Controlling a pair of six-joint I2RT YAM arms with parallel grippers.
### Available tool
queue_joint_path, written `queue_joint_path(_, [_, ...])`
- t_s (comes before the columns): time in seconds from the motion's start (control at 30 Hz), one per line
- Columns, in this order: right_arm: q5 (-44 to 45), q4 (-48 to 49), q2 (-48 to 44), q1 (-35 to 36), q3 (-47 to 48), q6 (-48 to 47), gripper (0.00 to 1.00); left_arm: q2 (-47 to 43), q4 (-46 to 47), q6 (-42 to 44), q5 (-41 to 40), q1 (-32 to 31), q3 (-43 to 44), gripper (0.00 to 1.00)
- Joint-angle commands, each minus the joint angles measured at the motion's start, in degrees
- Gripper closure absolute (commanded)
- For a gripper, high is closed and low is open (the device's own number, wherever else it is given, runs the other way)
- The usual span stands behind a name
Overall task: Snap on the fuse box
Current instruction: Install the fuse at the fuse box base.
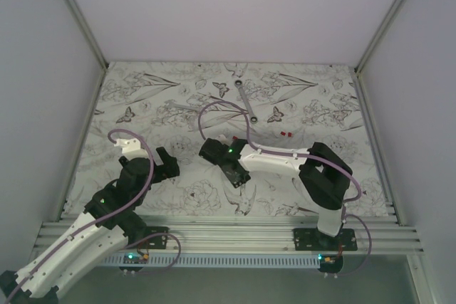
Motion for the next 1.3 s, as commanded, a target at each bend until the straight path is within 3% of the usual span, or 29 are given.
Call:
queue_joint_path(0.0, [-2.5,1.0,-0.4,-0.4,0.3,0.6,0.82,-0.3,-1.1,-0.2,-1.0,0.3,-0.7,0.0])
queue_joint_path(0.9, [-0.7,5.7,-5.0,-0.2,-2.5,1.1,0.68,-0.2,-1.0,-0.1,-0.9,0.3,-0.7,0.0])
queue_joint_path(1.27, [1.3,6.6,-3.5,-0.2,-2.7,1.7,0.73,-0.3,-1.1,-0.1,-0.9,0.4,-0.7,0.0])
